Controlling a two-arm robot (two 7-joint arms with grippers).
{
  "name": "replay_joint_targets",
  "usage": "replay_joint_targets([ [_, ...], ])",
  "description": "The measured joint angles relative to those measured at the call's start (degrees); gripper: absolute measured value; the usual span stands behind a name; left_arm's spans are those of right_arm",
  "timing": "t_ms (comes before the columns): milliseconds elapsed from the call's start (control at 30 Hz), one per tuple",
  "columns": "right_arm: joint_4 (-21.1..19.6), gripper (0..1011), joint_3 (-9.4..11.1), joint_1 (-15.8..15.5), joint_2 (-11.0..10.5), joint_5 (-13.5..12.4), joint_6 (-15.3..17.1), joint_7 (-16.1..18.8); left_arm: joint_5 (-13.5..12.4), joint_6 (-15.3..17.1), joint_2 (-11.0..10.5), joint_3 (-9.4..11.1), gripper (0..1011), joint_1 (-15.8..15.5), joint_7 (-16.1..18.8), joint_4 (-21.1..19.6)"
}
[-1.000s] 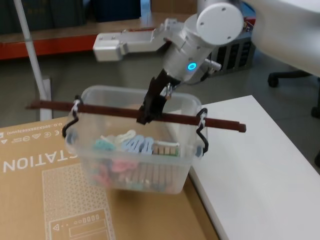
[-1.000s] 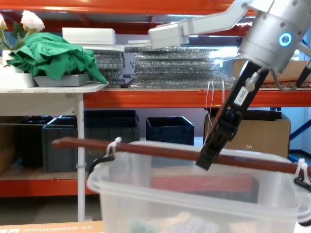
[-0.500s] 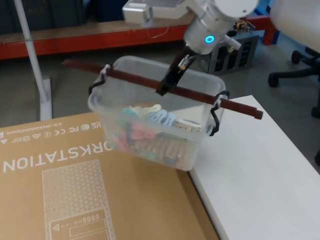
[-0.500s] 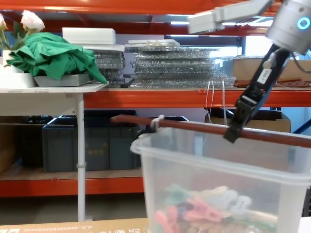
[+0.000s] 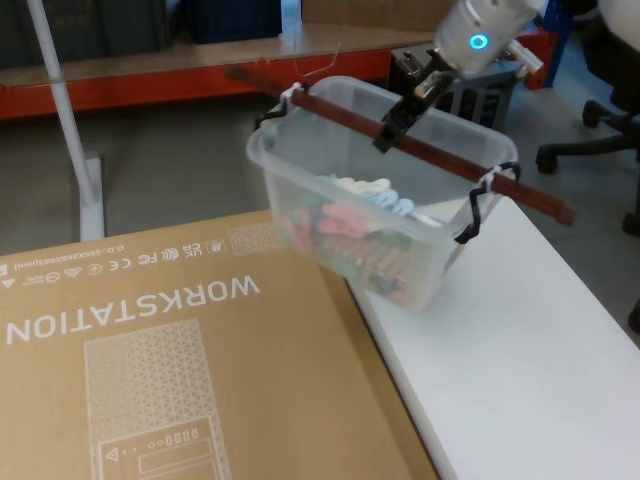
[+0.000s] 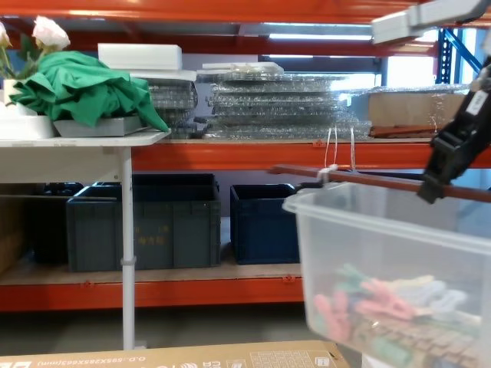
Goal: Use one hand to grasp the basket and place it at the designated location.
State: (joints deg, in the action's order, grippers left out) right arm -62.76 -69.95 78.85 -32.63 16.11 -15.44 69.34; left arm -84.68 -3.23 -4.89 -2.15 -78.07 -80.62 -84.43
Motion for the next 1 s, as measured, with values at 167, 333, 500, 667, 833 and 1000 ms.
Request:
replay_joint_targets([
  [167, 0.3, 241, 1.0, 0.0, -1.9, 0.6, 3.1, 0.6, 0.0, 0.0, 0.0, 0.0, 0, 0.0, 0.0, 0.0],
  [333, 0.3, 240, 2.0, -0.6, -3.8, 1.1, 5.8, 1.2, 0.0, 0.0, 0.0, 0.0, 0, 0.0, 0.0, 0.0],
  [500, 0.0, 240, 2.8, -1.2, -5.5, 1.3, 7.9, 1.8, 0.0, 0.0, 0.0, 0.0, 0, 0.0, 0.0, 0.0],
  [667, -0.4, 240, 3.5, -2.1, -7.2, 1.5, 10.3, 2.5, 0.0, 0.0, 0.0, 0.0, 0, 0.0, 0.0, 0.0],
  [833, -0.5, 241, 4.2, -3.1, -8.6, 1.9, 13.5, 3.1, 0.0, 0.0, 0.0, 0.0, 0, 0.0, 0.0, 0.0],
  [1000, -0.4, 241, 4.6, -3.7, -9.2, 2.3, 15.6, 3.5, 0.0, 0.0, 0.0, 0.0, 0, 0.0, 0.0, 0.0],
])
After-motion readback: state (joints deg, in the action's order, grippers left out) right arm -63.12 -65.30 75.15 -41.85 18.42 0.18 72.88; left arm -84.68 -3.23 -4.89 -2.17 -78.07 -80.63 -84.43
